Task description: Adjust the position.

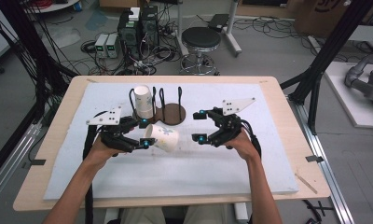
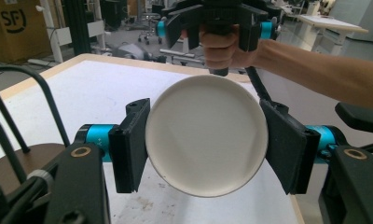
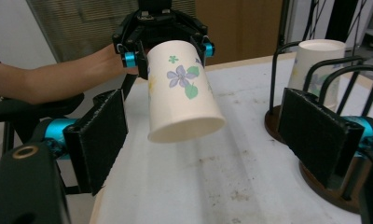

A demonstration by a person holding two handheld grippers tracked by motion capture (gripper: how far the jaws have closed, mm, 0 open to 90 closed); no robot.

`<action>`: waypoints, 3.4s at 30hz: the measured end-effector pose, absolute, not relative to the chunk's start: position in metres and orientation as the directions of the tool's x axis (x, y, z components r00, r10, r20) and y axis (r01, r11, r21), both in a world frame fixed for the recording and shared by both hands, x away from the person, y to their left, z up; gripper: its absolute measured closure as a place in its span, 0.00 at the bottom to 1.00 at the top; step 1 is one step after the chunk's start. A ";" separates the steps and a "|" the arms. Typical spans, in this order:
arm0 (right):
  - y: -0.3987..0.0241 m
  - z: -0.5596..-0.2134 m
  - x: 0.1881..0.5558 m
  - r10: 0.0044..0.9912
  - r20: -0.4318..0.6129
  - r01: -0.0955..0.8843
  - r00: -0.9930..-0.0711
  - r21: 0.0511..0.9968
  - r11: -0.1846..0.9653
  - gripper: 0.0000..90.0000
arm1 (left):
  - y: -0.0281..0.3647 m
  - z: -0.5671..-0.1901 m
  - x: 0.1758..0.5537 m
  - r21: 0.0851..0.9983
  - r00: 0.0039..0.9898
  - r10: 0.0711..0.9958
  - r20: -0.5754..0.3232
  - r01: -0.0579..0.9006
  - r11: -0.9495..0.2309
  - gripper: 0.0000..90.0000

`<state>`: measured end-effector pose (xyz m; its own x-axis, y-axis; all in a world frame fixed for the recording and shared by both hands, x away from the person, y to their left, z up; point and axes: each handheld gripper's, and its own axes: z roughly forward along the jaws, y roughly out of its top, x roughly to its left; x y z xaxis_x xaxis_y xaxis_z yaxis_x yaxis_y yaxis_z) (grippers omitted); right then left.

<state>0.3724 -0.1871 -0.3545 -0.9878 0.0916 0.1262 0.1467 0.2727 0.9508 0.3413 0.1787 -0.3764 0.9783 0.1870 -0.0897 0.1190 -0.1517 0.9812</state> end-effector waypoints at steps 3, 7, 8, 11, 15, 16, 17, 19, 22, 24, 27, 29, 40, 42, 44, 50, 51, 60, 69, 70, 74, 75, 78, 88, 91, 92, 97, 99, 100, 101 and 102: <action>-0.174 -0.356 0.373 0.072 0.129 0.145 -0.989 0.944 0.297 0.18 | 0.176 -0.376 0.342 0.981 0.979 0.182 -0.090 0.118 -0.154 0.41; -0.155 -0.356 0.374 0.033 0.119 0.123 -0.992 0.938 0.325 0.18 | 0.174 -0.376 0.342 0.982 0.981 0.174 -0.088 0.116 -0.152 0.41; -0.151 -0.356 0.374 0.023 0.119 0.120 -0.993 0.936 0.331 0.18 | 0.173 -0.376 0.342 0.982 0.981 0.174 -0.089 0.116 -0.152 0.41; -0.143 -0.357 0.375 0.007 0.121 0.116 -0.993 0.934 0.337 0.18 | 0.172 -0.376 0.342 0.981 0.982 0.166 -0.088 0.114 -0.154 0.41; -0.136 -0.359 0.375 -0.007 0.130 0.119 -0.992 0.930 0.349 0.18 | 0.170 -0.375 0.341 0.981 0.984 0.159 -0.085 0.110 -0.157 0.41; -0.134 -0.360 0.374 -0.013 0.132 0.119 -0.991 0.929 0.351 0.18 | 0.169 -0.375 0.340 0.982 0.984 0.158 -0.082 0.107 -0.158 0.41; -0.133 -0.360 0.374 -0.015 0.134 0.120 -0.991 0.927 0.354 0.18 | 0.168 -0.375 0.340 0.982 0.984 0.155 -0.085 0.109 -0.157 0.41; -0.130 -0.362 0.374 -0.021 0.133 0.116 -0.991 0.926 0.360 0.18 | 0.167 -0.374 0.339 0.982 0.985 0.152 -0.081 0.105 -0.156 0.41; -0.124 -0.365 0.374 -0.039 0.131 0.106 -0.991 0.920 0.377 0.18 | 0.165 -0.373 0.339 0.983 0.986 0.143 -0.079 0.102 -0.155 0.41; -0.120 -0.367 0.373 -0.046 0.134 0.105 -0.990 0.914 0.392 0.18 | 0.164 -0.372 0.338 0.983 0.988 0.137 -0.077 0.098 -0.155 0.41; -0.115 -0.370 0.373 -0.052 0.136 0.103 -0.989 0.906 0.410 0.18 | 0.163 -0.370 0.336 0.984 0.989 0.131 -0.074 0.093 -0.150 0.41; -0.113 -0.372 0.373 -0.056 0.141 0.105 -0.988 0.903 0.416 0.18 | 0.163 -0.369 0.335 0.985 0.989 0.128 -0.068 0.087 -0.148 0.41; -0.107 -0.379 0.373 -0.088 0.159 0.106 -0.983 0.894 0.436 0.25 | 0.164 -0.367 0.335 0.985 0.989 0.130 -0.064 0.083 -0.149 0.41; -0.107 -0.379 0.373 -0.101 0.165 0.104 -0.981 0.890 0.444 0.29 | 0.164 -0.368 0.336 0.984 0.990 0.127 -0.066 0.085 -0.153 0.41; -0.106 -0.379 0.373 -0.103 0.176 0.112 -0.979 0.887 0.448 0.31 | 0.164 -0.369 0.336 0.985 0.990 0.125 -0.069 0.088 -0.150 0.41; -0.107 -0.379 0.374 -0.102 0.173 0.108 -0.980 0.884 0.455 0.34 | 0.164 -0.369 0.337 0.984 0.990 0.120 -0.075 0.093 -0.154 0.39; -0.108 -0.379 0.374 -0.103 0.173 0.108 -0.979 0.884 0.455 0.34 | 0.164 -0.370 0.337 0.984 0.989 0.126 -0.074 0.093 -0.152 0.37; -0.109 -0.378 0.374 -0.099 0.168 0.106 -0.981 0.884 0.456 0.34 | 0.165 -0.370 0.337 0.985 0.978 0.196 -0.077 0.105 -0.137 0.05; -0.114 -0.376 0.373 -0.077 0.156 0.101 -0.985 0.872 0.478 0.34 | 0.163 -0.368 0.333 0.962 0.972 0.229 -0.056 0.113 -0.247 0.05; -0.115 -0.376 0.373 -0.068 0.158 0.106 -0.985 0.870 0.482 0.34 | 0.162 -0.367 0.332 0.957 0.970 0.237 -0.051 0.115 -0.266 0.05; -0.117 -0.373 0.374 -0.045 0.145 0.099 -0.988 0.843 0.528 0.34 | 0.161 -0.366 0.332 0.926 0.966 0.255 -0.037 0.129 -0.355 0.05; -0.117 -0.372 0.373 -0.041 0.145 0.100 -0.989 0.834 0.542 0.34 | 0.160 -0.367 0.332 0.911 0.965 0.261 -0.026 0.130 -0.391 0.05; -0.117 -0.369 0.373 -0.027 0.131 0.090 -0.991 0.803 0.589 0.34 | 0.158 -0.369 0.334 0.877 0.965 0.260 -0.024 0.145 -0.459 0.05; -0.109 -0.361 0.369 0.012 0.079 0.063 -0.997 0.687 0.724 0.34 | 0.147 -0.372 0.342 0.774 0.971 0.230 -0.065 0.194 -0.603 0.05; -0.104 -0.359 0.367 0.018 0.056 0.049 -0.998 0.631 0.774 0.34 | 0.144 -0.373 0.345 0.741 0.971 0.229 -0.071 0.205 -0.640 0.05; -0.101 -0.359 0.367 0.017 0.053 0.046 -0.998 0.613 0.789 0.34 | 0.142 -0.373 0.345 0.726 0.972 0.224 -0.076 0.208 -0.655 0.05; -0.092 -0.358 0.365 0.015 0.019 0.023 -1.000 0.529 0.849 0.34 | 0.135 -0.374 0.348 0.659 0.974 0.214 -0.071 0.207 -0.723 0.05; -0.089 -0.357 0.363 0.024 0.024 0.033 -0.999 0.494 0.869 0.34 | 0.132 -0.375 0.349 0.647 0.976 0.205 -0.071 0.202 -0.735 0.05; -0.088 -0.357 0.363 0.021 0.022 0.029 -1.000 0.491 0.871 0.34 | 0.131 -0.375 0.349 0.645 0.976 0.205 -0.071 0.201 -0.737 0.05; -0.088 -0.357 0.362 0.023 0.027 0.034 -0.999 0.486 0.873 0.34 | 0.130 -0.375 0.350 0.640 0.978 0.197 -0.067 0.193 -0.743 0.05; -0.088 -0.356 0.362 0.021 0.026 0.031 -0.999 0.488 0.873 0.34 | 0.129 -0.375 0.350 0.636 0.979 0.193 -0.072 0.194 -0.747 0.05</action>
